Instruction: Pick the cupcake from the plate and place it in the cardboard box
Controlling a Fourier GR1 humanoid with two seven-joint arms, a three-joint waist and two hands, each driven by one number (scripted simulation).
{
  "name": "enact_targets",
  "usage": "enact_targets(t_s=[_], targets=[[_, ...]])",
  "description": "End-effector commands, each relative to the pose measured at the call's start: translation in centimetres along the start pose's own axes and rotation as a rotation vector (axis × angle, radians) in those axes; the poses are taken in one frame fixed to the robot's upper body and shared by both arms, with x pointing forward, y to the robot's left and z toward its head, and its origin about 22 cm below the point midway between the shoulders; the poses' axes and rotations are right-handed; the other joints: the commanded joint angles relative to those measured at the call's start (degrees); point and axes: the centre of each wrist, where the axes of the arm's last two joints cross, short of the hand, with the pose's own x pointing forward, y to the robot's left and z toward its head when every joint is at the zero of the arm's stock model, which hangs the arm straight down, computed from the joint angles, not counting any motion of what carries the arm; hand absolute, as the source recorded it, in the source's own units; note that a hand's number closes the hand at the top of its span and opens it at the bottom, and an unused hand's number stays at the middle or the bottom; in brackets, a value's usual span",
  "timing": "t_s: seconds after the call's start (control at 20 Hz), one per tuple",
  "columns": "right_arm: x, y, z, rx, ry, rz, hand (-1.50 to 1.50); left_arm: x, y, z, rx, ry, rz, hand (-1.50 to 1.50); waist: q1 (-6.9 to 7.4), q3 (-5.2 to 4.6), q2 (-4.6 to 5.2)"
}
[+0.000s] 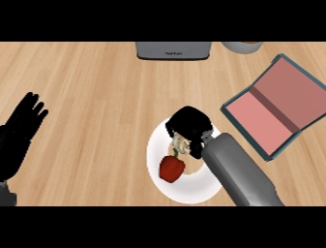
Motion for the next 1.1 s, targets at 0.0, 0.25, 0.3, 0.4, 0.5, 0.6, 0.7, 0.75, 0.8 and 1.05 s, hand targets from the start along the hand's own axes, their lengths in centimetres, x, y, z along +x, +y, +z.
enact_targets(t_s=[0.0,0.25,0.3,0.4,0.5,0.6,0.7,0.75,0.8,1.05], targets=[[-0.5,0.8,-0.5,-0.019,-0.018,0.004,1.5,-1.3,1.4,0.5,0.006,-0.008,-0.011,0.0,-0.02,0.01,0.16],[-0.1,0.9,0.4,-0.027,0.153,-0.109,1.5,0.1,-0.1,0.0,0.02,0.001,0.0,0.0,0.12,0.02,0.16],[-0.4,0.5,0.7,-0.042,0.237,-0.162,1.5,-0.4,-0.3,0.6,-0.014,-0.014,-0.001,0.0,0.41,0.02,0.11],[-1.4,2.1,1.6,-0.061,0.429,-0.276,1.5,0.2,-1.1,0.3,-0.006,-0.011,-0.002,0.0,-0.1,0.07,-0.13],[-1.0,1.8,2.0,-0.083,0.523,-0.337,1.5,0.1,0.2,0.1,0.0,0.006,0.007,0.0,0.06,0.03,-0.16],[1.0,0.8,1.8,-0.146,0.578,-0.309,1.5,-0.5,-0.7,0.3,0.002,0.012,0.001,0.0,0.36,0.02,-0.09],[1.5,-0.6,2.4,-0.218,0.589,-0.286,1.5,0.9,-0.3,0.1,0.015,-0.004,0.004,0.0,-0.31,0.01,-0.11],[2.9,-2.4,2.1,-0.227,0.594,-0.306,1.5,1.1,0.8,-0.2,-0.023,0.004,-0.004,0.0,0.23,0.01,-0.03],[3.5,-2.8,2.3,-0.257,0.59,-0.266,1.5,-0.5,0.4,0.0,0.02,0.01,0.009,0.0,-0.07,-0.01,0.0],[8.9,-6.1,4.9,-0.415,0.535,-0.232,1.5,-0.6,0.6,1.7,-0.004,0.01,-0.003,0.0,0.2,0.0,-0.24]])
